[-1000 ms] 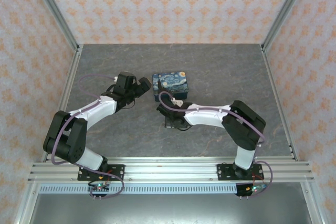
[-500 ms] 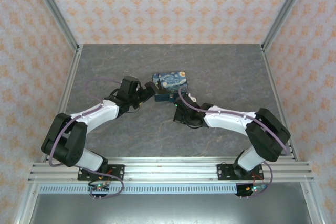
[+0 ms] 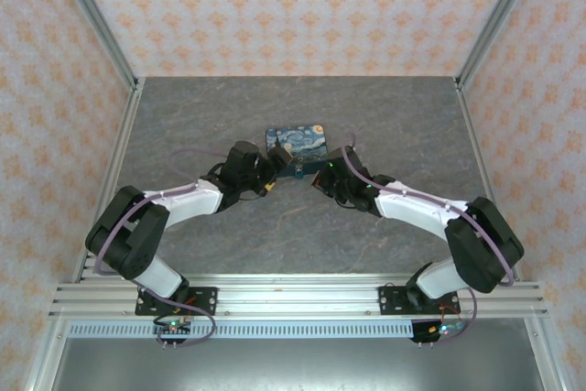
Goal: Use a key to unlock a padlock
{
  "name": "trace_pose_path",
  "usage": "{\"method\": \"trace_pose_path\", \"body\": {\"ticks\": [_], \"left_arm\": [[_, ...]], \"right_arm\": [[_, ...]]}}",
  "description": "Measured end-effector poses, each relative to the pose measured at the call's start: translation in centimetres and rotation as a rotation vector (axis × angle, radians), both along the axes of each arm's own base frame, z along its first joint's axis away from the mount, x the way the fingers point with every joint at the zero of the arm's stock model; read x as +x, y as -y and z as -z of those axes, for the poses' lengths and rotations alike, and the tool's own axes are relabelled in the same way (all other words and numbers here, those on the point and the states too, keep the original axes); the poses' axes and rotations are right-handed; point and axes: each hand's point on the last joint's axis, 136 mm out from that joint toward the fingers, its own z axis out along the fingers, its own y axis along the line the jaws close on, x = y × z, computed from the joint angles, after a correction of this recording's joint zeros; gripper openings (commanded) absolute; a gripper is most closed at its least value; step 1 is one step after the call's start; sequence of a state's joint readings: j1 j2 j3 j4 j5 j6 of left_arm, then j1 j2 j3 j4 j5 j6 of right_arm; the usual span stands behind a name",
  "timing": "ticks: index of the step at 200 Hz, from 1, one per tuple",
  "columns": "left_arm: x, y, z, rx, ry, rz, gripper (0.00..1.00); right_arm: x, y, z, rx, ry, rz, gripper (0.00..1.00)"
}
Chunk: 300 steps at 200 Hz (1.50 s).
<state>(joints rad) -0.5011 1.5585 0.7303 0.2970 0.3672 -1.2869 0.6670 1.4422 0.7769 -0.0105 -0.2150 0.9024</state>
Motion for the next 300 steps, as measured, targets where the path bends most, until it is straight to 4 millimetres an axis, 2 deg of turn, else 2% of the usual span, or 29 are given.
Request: {"method": "trace_pose_path", "body": {"ticks": [40, 67, 85, 115, 156, 185, 238, 278, 300], "left_arm": [[-0.3, 0.3, 0.5, -0.144, -0.105, -0.113, 0.79], [-0.2, 0.5, 0.3, -0.227, -0.166, -0.180, 0.69], [-0.1, 0.8, 0.3, -0.265, -0.193, -0.204, 0.66], [0.5, 2.0, 0.4, -0.315, -0.227, -0.220, 0.60], [0.6, 4.2, 0.3, -0.370, -0.247, -0.200, 0.58], [0.6, 5.0, -0.1, -0.403, -0.247, -0.192, 0.57], [1.3, 5.5, -1.3, -0.454, -0.230, -0.196, 0.58], [2.0, 6.0, -1.2, -0.468, -0.231, -0.195, 0.57], [2.1, 6.6, -1.2, -0.477, -0.222, -0.184, 0.53]], "right_arm": [[1.3, -0.6, -1.8, 0.149, 0.057, 0.036, 0.00], [1.9, -1.3, -3.9, 0.233, 0.122, 0.036, 0.00], [2.3, -1.8, -5.3, 0.278, 0.162, 0.032, 0.00], [2.7, -2.1, -6.5, 0.325, 0.192, 0.036, 0.00], [3.0, -2.4, -7.4, 0.365, 0.209, 0.046, 0.00], [3.2, -2.5, -7.3, 0.388, 0.208, 0.055, 0.00], [3.1, -2.5, -5.3, 0.388, 0.161, 0.075, 0.00], [3.1, -2.6, -5.0, 0.405, 0.156, 0.077, 0.00], [3.1, -2.7, -4.8, 0.410, 0.148, 0.078, 0.00]]}}
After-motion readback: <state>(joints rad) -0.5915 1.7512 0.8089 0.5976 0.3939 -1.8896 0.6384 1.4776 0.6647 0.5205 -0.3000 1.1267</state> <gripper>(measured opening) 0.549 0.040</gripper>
